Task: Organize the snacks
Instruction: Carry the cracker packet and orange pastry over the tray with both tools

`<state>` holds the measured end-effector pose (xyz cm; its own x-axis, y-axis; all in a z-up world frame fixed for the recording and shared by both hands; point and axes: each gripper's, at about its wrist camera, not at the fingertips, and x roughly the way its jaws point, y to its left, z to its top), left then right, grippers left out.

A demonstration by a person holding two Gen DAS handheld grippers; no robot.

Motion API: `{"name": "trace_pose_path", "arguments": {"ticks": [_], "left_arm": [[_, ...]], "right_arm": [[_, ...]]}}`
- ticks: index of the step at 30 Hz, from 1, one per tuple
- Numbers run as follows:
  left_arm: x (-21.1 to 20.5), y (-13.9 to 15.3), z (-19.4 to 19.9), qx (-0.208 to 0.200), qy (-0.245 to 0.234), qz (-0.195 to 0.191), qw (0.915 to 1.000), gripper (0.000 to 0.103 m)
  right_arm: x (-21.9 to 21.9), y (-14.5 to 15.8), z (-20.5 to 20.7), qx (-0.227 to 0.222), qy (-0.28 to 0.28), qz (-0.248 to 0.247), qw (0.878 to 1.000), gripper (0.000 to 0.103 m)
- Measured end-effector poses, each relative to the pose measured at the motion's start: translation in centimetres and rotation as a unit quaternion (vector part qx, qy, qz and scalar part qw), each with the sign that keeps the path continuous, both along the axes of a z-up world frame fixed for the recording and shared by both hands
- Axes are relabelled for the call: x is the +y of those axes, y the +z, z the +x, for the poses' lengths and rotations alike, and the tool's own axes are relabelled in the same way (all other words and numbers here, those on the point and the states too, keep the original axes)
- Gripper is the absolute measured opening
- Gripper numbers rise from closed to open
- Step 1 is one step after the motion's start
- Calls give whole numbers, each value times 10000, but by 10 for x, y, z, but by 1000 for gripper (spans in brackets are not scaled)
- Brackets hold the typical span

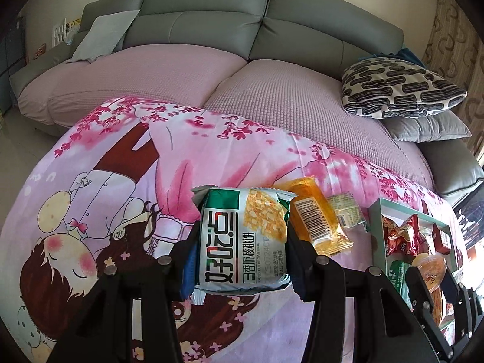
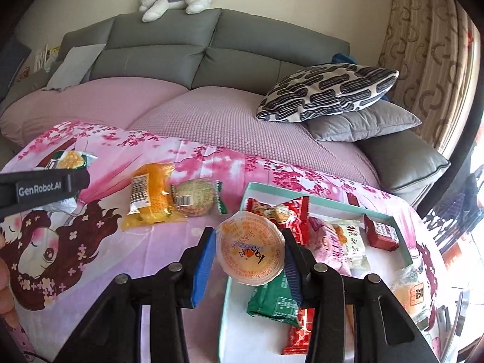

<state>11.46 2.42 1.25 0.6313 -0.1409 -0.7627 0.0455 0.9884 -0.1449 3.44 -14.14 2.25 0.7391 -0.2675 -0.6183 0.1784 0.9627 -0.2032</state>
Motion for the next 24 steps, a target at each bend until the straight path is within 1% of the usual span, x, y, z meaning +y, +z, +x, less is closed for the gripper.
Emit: {"name": "trace_pose_path", "arguments": {"ticks": [4, 8, 11, 16, 20, 24], "left_arm": [[-33, 6, -6, -72, -471, 29, 9989, 51], [-70, 13, -15, -161, -982, 76, 9950, 51], [-97, 16, -24, -192, -1378, 54, 9903, 51], [-137, 17, -40, -224, -1982, 73, 9799, 51], [-160, 16, -45, -232, -2279, 132, 9733, 51], [-172, 16, -44, -277, -2329, 142, 9720, 51]], "right_arm": [[-33, 10, -9, -124, -374, 153, 9991, 46], [-71, 20, -21, -246, -853, 308, 9956, 46], [-97, 26, -29, -325, -1169, 383, 9919, 46], [-132, 33, -45, -461, -1581, 458, 9853, 46], [-149, 37, -53, -578, -1767, 443, 9816, 46], [-161, 32, -53, -564, -1813, 481, 9806, 46]]}}
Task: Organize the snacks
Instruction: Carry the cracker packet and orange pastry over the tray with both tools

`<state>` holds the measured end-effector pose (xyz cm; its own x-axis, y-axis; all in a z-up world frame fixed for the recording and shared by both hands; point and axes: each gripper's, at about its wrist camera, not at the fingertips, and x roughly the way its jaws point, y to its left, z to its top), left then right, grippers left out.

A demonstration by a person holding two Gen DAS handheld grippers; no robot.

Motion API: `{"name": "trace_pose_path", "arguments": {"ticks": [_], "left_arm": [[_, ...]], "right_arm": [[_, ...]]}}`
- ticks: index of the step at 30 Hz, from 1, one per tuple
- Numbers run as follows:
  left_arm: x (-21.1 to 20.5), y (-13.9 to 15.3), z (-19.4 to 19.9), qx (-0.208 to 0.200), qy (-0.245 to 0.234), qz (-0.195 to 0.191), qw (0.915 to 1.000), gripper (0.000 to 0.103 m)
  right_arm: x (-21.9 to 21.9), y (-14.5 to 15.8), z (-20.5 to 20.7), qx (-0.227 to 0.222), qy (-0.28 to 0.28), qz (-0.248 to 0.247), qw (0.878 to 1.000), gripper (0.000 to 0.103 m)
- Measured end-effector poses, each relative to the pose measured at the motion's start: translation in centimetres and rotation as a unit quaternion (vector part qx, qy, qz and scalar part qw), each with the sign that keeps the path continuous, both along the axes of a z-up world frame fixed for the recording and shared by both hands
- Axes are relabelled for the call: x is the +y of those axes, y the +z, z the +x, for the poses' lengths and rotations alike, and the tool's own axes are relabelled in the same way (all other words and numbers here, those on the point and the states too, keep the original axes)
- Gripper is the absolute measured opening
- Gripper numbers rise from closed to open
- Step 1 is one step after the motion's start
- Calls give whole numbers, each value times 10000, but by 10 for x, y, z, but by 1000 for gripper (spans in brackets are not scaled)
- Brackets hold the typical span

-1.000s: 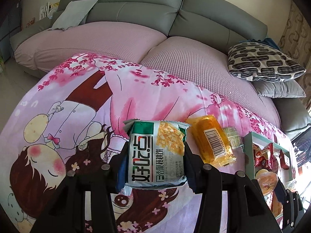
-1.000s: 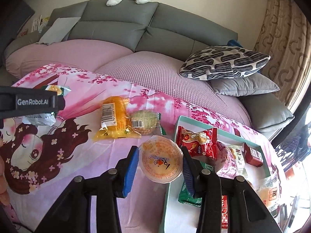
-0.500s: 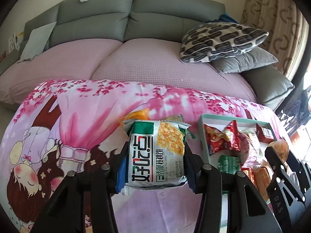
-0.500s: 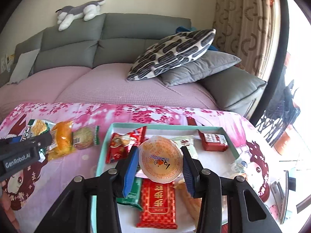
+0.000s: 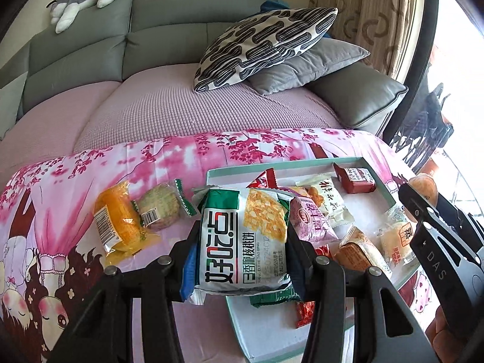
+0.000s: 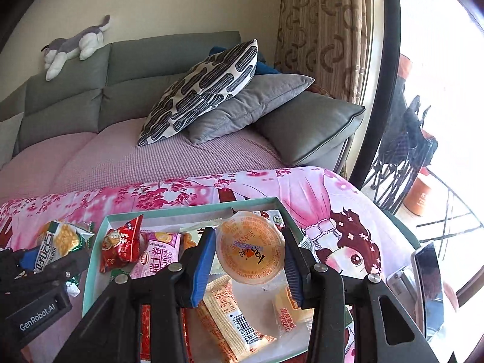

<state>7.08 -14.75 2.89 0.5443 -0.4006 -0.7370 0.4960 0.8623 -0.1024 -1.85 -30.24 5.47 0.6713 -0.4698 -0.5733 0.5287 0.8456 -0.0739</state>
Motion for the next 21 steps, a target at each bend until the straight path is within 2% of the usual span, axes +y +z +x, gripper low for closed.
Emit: {"name": "trace_pose_path", "arguments": {"ticks": [12, 21], "left_arm": [[-43, -12, 10, 116, -254, 154, 9995, 51], [-37, -34, 37, 254, 148, 444, 9986, 51]], "right_arm": [[-13, -26, 11, 262, 47, 204, 9994, 46], [-16, -34, 14, 353, 59, 300, 9989, 46]]}}
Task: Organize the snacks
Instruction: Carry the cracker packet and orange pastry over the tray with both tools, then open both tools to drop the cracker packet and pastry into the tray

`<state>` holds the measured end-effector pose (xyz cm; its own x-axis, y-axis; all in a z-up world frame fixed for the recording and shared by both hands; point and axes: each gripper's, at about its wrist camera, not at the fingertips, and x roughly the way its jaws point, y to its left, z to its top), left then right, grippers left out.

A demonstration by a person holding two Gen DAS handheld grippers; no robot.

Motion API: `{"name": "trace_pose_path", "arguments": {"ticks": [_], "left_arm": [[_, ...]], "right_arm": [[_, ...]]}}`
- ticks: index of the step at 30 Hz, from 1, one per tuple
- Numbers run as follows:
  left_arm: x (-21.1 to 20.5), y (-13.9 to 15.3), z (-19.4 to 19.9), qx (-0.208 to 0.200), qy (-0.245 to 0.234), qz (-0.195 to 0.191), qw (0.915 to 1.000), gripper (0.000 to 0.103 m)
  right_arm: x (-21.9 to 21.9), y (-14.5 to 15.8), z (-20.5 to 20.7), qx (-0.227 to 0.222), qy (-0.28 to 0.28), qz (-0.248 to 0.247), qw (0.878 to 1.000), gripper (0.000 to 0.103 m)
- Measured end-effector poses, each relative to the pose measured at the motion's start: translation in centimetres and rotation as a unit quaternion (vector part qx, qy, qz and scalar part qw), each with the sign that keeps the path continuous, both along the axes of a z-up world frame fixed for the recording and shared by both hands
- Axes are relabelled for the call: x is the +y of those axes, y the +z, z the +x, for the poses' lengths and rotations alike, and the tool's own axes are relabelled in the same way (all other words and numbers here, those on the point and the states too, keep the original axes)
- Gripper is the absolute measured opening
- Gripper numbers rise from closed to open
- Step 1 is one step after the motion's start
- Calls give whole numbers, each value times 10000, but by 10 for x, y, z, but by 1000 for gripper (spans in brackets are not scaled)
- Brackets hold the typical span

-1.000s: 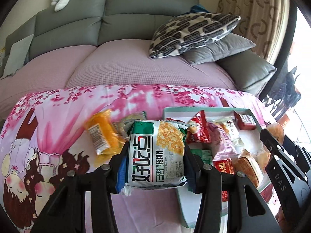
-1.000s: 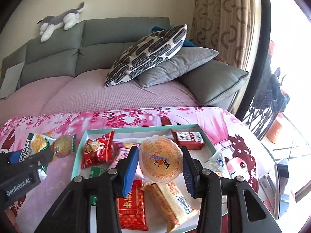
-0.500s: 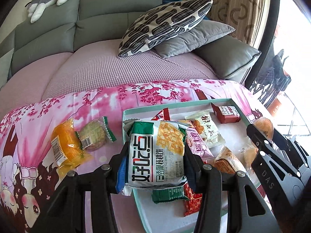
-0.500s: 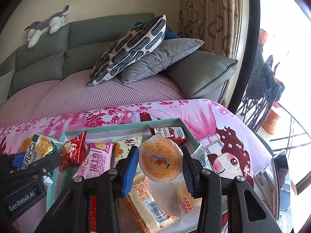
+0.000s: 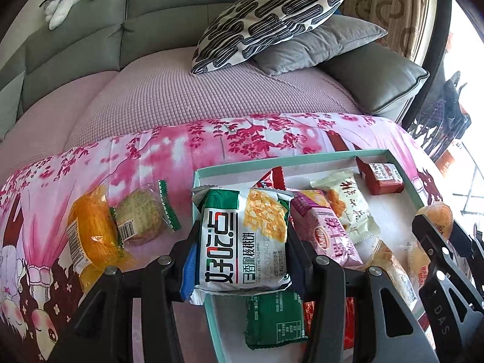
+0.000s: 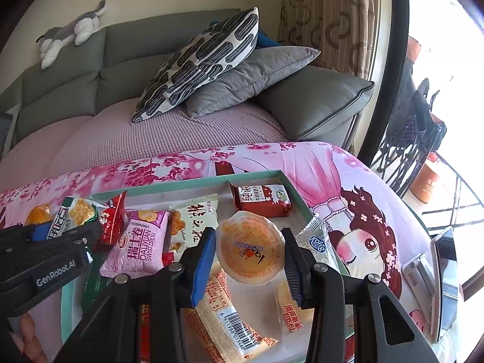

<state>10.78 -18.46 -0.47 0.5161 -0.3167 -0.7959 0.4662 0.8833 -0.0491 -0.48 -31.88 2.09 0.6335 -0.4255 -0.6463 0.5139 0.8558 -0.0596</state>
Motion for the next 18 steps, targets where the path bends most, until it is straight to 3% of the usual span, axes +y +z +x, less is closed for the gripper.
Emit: {"name": "trace_pose_path", "arguments": {"ticks": [18], "left_arm": [[-45, -12, -13, 127, -539, 120, 9984, 51]], "right_arm": [[-11, -9, 1, 121, -91, 140, 9998, 46]]}}
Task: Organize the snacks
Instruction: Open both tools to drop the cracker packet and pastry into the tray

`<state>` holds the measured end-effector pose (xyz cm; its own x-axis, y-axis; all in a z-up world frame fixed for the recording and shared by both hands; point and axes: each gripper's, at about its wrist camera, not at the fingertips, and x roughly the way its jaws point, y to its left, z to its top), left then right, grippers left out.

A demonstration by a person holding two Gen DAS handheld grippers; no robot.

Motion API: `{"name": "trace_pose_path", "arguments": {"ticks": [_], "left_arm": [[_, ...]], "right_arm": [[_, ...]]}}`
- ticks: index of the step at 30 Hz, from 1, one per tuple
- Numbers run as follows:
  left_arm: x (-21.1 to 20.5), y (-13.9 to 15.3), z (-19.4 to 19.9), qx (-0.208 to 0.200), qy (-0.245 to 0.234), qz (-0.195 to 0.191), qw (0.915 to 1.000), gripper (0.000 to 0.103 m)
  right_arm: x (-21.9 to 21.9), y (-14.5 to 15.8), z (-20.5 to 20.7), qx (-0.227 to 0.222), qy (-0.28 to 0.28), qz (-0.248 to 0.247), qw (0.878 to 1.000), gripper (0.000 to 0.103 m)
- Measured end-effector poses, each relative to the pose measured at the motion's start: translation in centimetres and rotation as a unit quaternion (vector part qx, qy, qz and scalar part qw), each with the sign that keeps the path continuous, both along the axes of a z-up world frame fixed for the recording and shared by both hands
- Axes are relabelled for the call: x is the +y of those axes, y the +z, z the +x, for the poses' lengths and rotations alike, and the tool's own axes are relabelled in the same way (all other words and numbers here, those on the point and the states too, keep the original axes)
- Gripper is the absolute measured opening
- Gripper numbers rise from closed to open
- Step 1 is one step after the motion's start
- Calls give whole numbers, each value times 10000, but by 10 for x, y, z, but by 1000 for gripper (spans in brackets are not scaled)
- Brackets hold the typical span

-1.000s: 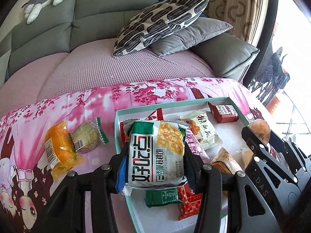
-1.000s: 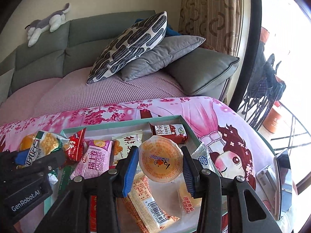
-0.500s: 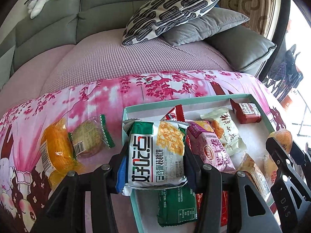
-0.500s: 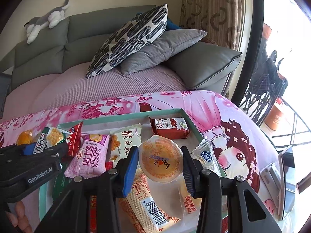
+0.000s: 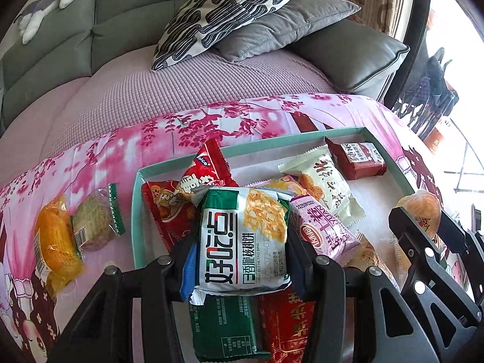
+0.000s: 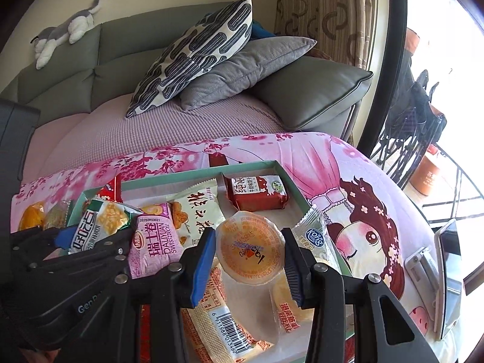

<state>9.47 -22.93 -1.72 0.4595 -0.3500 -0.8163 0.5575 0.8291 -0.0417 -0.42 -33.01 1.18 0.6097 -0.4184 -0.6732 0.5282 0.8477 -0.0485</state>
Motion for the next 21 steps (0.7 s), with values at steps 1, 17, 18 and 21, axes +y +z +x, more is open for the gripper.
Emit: {"name": "trace_pose_path", "arguments": {"ticks": [1, 17, 18, 21], "left_arm": [[-1, 0, 0, 9, -4, -1, 10000, 51], [24, 21, -8, 127, 141, -233, 9995, 66], [28, 22, -10, 131, 162, -262, 9994, 66], [41, 27, -13, 114, 268, -318, 9991, 66]], "right_arm": [[-1, -1, 0, 20, -9, 7, 10000, 46], [7, 8, 0, 40, 99, -85, 9999, 55], [8, 9, 1, 48, 124, -93, 9999, 55], [13, 12, 1, 60, 200, -128, 9997, 55]]}}
